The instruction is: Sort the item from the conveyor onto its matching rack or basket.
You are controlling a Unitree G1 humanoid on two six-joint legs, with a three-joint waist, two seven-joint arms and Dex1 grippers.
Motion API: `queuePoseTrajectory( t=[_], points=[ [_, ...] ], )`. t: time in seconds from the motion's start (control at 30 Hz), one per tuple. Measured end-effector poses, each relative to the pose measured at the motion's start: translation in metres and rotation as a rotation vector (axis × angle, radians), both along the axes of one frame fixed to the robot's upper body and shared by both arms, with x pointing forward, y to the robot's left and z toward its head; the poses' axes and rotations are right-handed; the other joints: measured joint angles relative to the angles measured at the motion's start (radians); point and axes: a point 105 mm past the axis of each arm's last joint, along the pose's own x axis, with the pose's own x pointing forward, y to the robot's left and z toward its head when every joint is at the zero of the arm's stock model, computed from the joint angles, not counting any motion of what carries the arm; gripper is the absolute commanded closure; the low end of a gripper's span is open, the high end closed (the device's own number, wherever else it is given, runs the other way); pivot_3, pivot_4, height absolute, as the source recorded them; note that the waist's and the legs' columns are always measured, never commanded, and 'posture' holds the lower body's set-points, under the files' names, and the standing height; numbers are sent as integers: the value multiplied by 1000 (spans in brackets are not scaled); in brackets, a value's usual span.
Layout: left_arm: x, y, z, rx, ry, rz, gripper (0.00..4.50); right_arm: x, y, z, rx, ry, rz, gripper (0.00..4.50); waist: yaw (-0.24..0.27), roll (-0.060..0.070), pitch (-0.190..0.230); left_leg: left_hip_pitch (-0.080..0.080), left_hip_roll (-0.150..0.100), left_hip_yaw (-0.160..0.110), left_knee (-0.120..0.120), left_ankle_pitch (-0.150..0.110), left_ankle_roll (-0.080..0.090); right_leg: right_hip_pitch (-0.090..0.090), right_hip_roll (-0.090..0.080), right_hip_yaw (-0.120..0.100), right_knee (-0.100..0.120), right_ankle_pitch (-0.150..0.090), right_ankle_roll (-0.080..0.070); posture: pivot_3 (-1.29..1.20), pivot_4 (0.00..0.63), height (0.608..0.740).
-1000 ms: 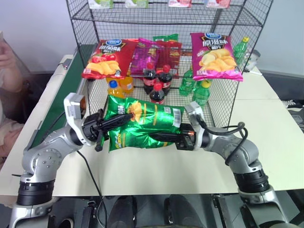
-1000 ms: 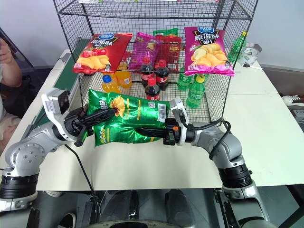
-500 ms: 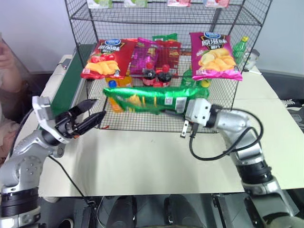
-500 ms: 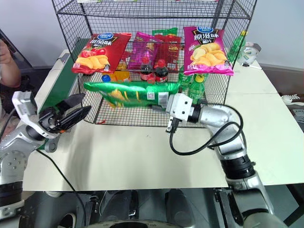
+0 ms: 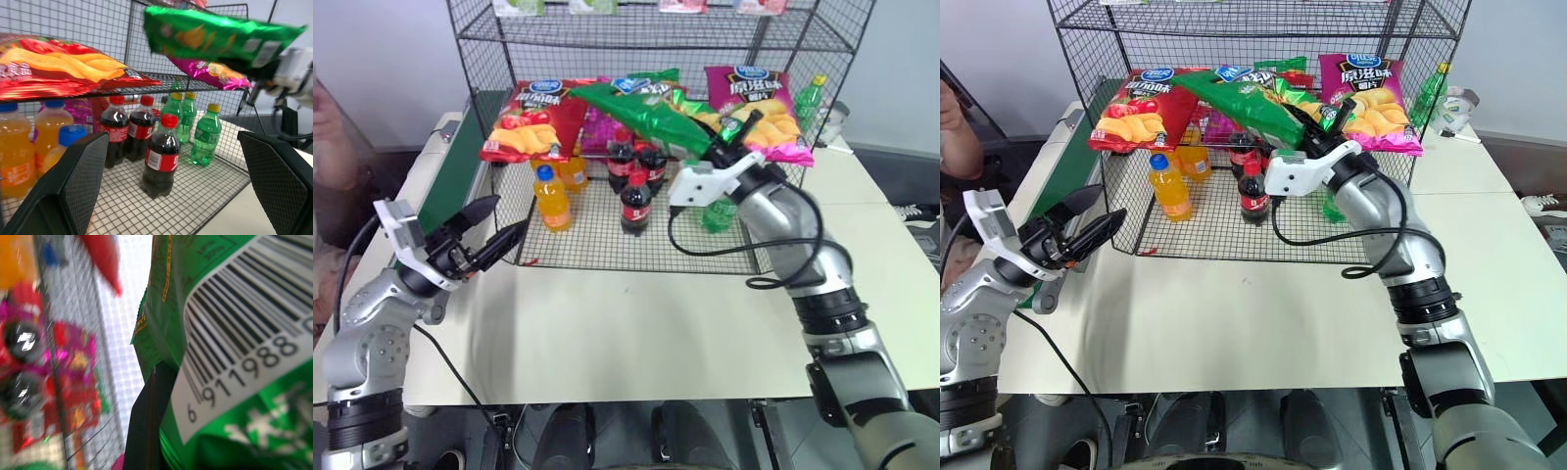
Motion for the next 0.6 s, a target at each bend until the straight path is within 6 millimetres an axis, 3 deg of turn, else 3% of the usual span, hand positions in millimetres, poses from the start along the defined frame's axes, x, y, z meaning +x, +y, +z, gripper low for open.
queuePoseTrajectory(
  t=[0.13, 0.37, 0.6],
  points=[
    [-2, -1, -7, 9, 22, 7, 29, 12, -3, -6, -5, 7, -77, 4500, 0, 0, 0, -1, 0, 0, 0, 0, 0, -1, 0, 0, 0, 0, 0, 0, 150, 739],
    [-2, -2, -12, 9, 27, 24, 29, 26, -3, 1, 17, -23, -162, 4500, 0, 0, 0, -1, 0, 0, 0, 0, 1, -1, 0, 0, 0, 0, 0, 0, 150, 739],
    [-1, -2, -12, 16, 16, 37, 29, 34, 2, -9, 20, 10, -205, 4500, 0, 0, 0, -1, 0, 0, 0, 0, 1, -1, 0, 0, 0, 0, 0, 0, 150, 739]
  ],
)
